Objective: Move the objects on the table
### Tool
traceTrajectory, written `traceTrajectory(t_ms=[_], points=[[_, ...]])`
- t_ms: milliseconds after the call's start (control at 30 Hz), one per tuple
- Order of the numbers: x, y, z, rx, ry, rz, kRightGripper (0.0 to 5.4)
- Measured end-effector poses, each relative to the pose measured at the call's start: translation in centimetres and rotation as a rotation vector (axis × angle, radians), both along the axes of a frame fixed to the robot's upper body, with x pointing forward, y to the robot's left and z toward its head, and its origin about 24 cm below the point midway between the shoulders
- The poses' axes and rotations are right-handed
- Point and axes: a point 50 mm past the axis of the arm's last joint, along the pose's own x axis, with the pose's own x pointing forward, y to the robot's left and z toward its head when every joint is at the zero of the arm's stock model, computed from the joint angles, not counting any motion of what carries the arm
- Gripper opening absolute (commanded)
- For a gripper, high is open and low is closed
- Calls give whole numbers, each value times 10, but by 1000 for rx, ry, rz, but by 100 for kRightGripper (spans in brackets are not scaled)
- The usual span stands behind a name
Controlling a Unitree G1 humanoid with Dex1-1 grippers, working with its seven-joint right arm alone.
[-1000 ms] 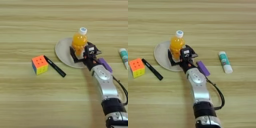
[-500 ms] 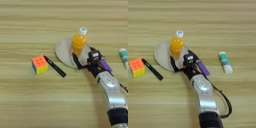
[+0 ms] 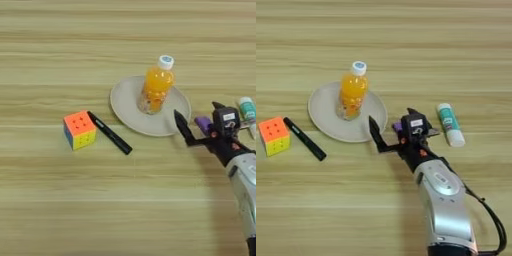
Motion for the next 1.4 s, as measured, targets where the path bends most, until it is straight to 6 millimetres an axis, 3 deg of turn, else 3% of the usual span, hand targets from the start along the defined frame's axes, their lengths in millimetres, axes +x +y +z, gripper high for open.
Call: traceTrajectory(t_ms=[267,1033,1400], points=[[-9,-32,-6,89,62,-39,536],[-22,-44,-35,113,231,-34,536],[-15,-42,-38,110,223,-19,536]])
